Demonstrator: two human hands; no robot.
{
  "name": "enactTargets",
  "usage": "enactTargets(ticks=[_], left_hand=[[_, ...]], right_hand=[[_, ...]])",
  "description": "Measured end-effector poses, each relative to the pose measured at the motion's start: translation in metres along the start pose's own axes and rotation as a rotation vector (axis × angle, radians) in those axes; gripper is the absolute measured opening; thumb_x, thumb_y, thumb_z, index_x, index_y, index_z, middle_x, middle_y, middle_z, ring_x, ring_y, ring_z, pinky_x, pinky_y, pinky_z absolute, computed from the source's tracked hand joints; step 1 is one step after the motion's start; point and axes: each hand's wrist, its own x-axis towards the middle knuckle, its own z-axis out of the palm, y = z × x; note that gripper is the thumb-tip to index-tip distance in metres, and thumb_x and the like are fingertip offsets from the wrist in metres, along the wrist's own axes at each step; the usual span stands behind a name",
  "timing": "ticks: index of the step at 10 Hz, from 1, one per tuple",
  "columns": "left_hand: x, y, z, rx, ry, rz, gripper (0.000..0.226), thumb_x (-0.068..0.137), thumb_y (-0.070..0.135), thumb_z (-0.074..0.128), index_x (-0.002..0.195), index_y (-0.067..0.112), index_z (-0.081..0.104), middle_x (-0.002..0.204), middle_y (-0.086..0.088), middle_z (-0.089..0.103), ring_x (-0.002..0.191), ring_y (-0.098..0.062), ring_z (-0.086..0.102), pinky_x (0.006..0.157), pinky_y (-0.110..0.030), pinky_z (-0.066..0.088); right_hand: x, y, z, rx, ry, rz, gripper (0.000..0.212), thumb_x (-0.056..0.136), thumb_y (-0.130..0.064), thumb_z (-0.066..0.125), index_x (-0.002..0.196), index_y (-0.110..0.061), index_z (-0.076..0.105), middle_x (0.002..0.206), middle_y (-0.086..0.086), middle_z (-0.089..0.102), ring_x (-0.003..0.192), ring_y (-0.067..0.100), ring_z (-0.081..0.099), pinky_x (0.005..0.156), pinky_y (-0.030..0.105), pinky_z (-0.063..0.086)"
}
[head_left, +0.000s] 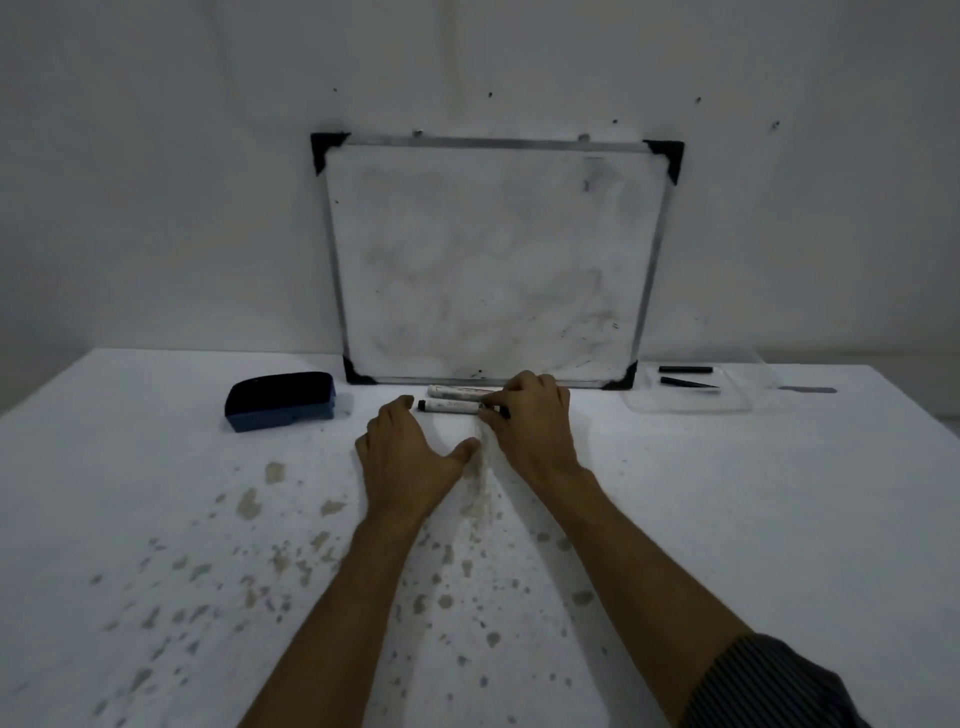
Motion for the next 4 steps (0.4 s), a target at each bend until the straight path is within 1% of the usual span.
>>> enactTargets(ticks=[1, 2, 3, 4], left_hand=[[0.000, 0.000, 0.000, -0.010, -0.001, 0.001, 0.102, 0.067, 0.068, 0.080, 0.143, 0.009, 0.047, 0.139, -0.010, 0.058, 0.130, -0.030, 0.051, 0.110, -0.043, 0.031], [-0.001, 0.002, -0.001, -0.019, -0.023, -0.003, 0.100, 0.067, 0.065, 0.082, 0.142, 0.008, 0.047, 0.138, -0.010, 0.058, 0.129, -0.031, 0.050, 0.109, -0.043, 0.030], [-0.003, 0.005, -0.004, -0.042, -0.009, 0.041, 0.091, 0.068, 0.057, 0.085, 0.136, 0.008, 0.050, 0.132, -0.011, 0.059, 0.124, -0.032, 0.052, 0.105, -0.043, 0.036], [-0.005, 0.014, -0.010, -0.055, 0.024, 0.102, 0.079, 0.072, 0.050, 0.085, 0.133, 0.011, 0.054, 0.129, -0.008, 0.062, 0.120, -0.029, 0.055, 0.103, -0.043, 0.040]], right_hand=[[-0.005, -0.003, 0.000, 0.054, 0.032, 0.028, 0.029, 0.086, -0.030, 0.078, 0.114, -0.019, 0.077, 0.103, 0.006, 0.068, 0.101, 0.028, 0.057, 0.085, 0.037, 0.035], [-0.018, 0.000, -0.004, 0.118, 0.063, 0.097, 0.034, 0.085, -0.029, 0.080, 0.117, -0.019, 0.072, 0.109, 0.004, 0.069, 0.105, 0.027, 0.057, 0.087, 0.036, 0.037], [-0.036, 0.005, -0.015, 0.176, 0.084, 0.151, 0.028, 0.089, -0.033, 0.077, 0.114, -0.023, 0.070, 0.102, -0.002, 0.066, 0.101, 0.022, 0.055, 0.082, 0.031, 0.031], [-0.051, 0.007, -0.029, 0.224, 0.051, 0.225, 0.029, 0.093, -0.036, 0.071, 0.120, -0.025, 0.068, 0.101, -0.004, 0.064, 0.102, 0.017, 0.053, 0.083, 0.029, 0.031]])
